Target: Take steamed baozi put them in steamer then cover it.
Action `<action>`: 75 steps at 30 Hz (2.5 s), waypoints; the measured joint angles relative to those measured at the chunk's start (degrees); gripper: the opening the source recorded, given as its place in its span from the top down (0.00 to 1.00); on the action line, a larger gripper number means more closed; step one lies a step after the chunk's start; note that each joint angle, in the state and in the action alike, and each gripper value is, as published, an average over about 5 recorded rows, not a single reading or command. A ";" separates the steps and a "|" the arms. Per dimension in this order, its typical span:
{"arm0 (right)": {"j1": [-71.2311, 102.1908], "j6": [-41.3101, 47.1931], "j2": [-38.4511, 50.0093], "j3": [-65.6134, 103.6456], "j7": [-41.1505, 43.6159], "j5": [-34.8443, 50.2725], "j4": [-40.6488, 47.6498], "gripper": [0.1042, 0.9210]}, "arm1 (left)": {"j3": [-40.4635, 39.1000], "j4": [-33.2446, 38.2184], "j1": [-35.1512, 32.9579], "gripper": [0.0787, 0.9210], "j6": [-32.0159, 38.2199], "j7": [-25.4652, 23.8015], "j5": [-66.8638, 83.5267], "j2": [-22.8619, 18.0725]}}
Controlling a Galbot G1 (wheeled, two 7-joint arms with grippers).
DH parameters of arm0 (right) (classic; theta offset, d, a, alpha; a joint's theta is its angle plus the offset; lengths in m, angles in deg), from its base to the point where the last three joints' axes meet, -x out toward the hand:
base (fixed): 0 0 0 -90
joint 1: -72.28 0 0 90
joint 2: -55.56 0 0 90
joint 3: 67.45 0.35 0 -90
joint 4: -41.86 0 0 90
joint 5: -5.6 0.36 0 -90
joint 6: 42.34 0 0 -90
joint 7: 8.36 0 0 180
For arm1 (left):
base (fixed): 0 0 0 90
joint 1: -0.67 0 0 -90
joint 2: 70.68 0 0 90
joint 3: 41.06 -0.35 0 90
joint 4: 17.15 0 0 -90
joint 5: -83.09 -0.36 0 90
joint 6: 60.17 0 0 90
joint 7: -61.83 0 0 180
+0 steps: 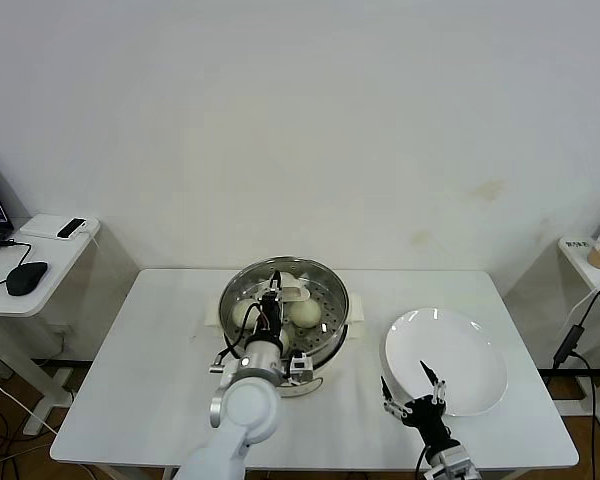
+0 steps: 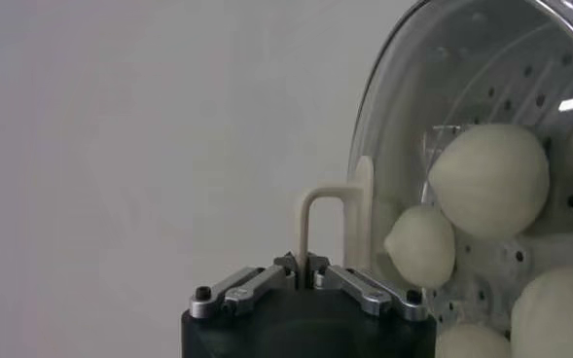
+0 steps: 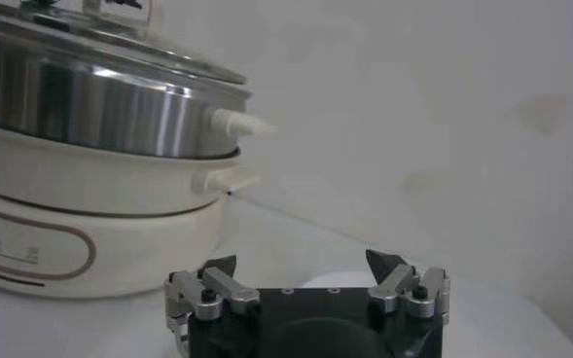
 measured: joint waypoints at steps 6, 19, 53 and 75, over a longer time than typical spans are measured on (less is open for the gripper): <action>0.03 -0.05 0.04 0.00 0.04 0.00 0.02 0.12 | -0.17 -0.54 0.04 0.93 0.12 0.12 -0.31 -0.47; 0.06 -0.06 0.03 -0.13 0.14 -0.07 0.06 0.12 | -0.57 -0.85 -0.37 0.93 0.32 0.16 -1.35 -1.42; 0.88 0.00 -0.29 -1.32 0.44 -1.21 -0.26 0.12 | 0.61 3.17 -2.31 0.36 1.68 0.37 0.05 0.80; 2.07 -0.06 0.47 -0.94 0.23 -0.56 -1.37 0.12 | 4.65 17.41 -13.96 0.12 4.84 4.31 5.42 4.44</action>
